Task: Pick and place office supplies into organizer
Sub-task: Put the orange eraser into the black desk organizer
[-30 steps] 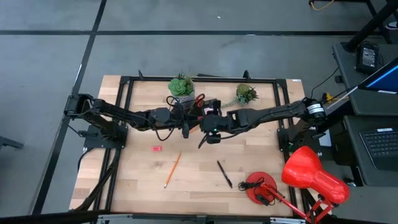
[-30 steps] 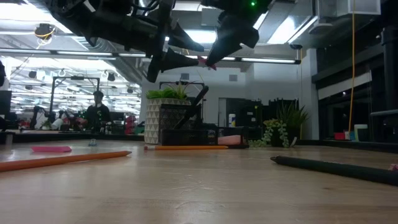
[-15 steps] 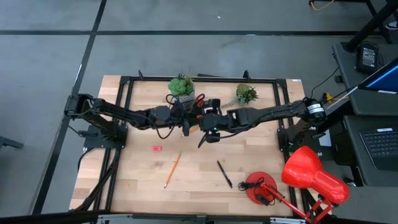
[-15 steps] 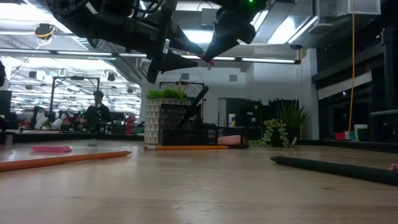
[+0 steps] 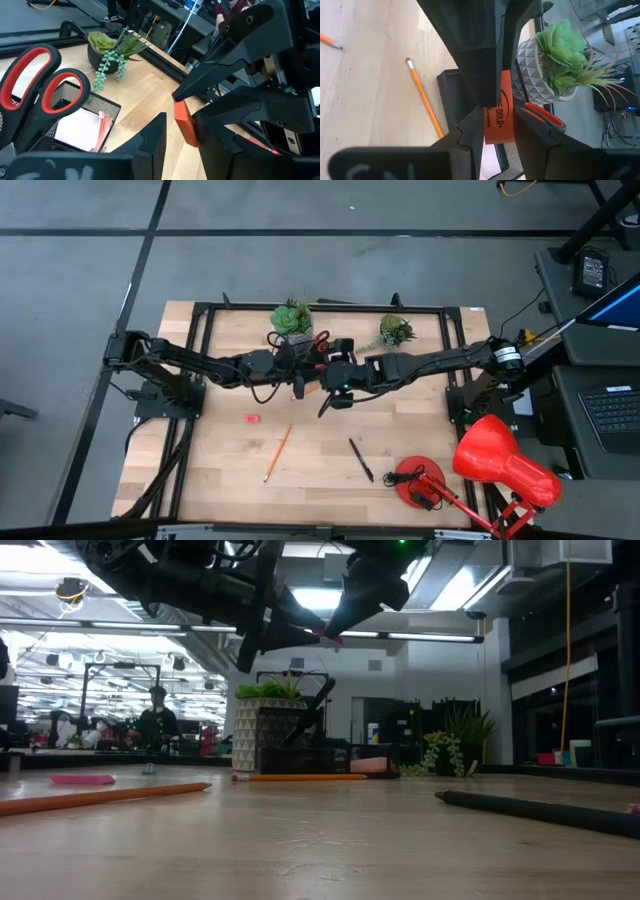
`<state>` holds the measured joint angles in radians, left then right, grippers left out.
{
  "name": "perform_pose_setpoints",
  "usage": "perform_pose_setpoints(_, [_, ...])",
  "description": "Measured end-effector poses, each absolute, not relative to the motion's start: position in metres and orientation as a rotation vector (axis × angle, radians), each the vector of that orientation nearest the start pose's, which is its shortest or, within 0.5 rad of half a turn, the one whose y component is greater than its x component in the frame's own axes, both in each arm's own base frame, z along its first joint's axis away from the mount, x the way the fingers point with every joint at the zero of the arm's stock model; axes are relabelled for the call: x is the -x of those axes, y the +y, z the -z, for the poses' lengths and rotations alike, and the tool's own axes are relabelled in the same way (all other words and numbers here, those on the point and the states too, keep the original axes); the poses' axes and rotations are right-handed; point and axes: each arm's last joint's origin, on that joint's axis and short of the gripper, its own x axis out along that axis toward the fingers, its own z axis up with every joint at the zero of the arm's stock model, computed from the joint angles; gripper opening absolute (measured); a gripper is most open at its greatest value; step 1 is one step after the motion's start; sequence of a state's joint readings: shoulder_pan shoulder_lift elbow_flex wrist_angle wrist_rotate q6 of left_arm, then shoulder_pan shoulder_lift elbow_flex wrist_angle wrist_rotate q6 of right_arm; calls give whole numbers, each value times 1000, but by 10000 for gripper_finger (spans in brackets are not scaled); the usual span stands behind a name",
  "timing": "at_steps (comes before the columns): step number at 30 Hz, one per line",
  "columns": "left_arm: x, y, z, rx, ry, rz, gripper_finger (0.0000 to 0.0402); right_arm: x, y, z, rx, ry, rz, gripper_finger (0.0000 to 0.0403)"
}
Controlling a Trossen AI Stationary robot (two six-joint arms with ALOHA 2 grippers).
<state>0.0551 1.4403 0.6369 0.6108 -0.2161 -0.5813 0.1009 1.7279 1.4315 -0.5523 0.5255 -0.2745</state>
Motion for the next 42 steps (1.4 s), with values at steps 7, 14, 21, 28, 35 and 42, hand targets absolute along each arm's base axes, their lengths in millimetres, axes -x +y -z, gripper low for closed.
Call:
perform_pose_setpoints(7, [-293, 22, -213, 475, 120, -298, 50, -375, 23, -281, 516, 859, 288, 100])
perform_pose_setpoints(14, [-293, 21, -214, 401, 120, -267, 13, -374, 23, -281, 518, 862, 288, 100])
perform_pose_setpoints(21, [-293, 21, -214, 368, 130, -251, 12, -373, 24, -280, 508, 878, 285, 100])
perform_pose_setpoints(28, [-293, 20, -213, 322, 143, -233, 12, -370, 25, -278, 457, 904, 303, 100])
perform_pose_setpoints(35, [-293, 20, -213, 296, 146, -227, 12, -364, 32, -278, 482, 937, 295, 100])
perform_pose_setpoints(42, [-288, 19, -224, 226, 128, -224, 12, -345, 30, -279, 379, 1039, 346, 100])
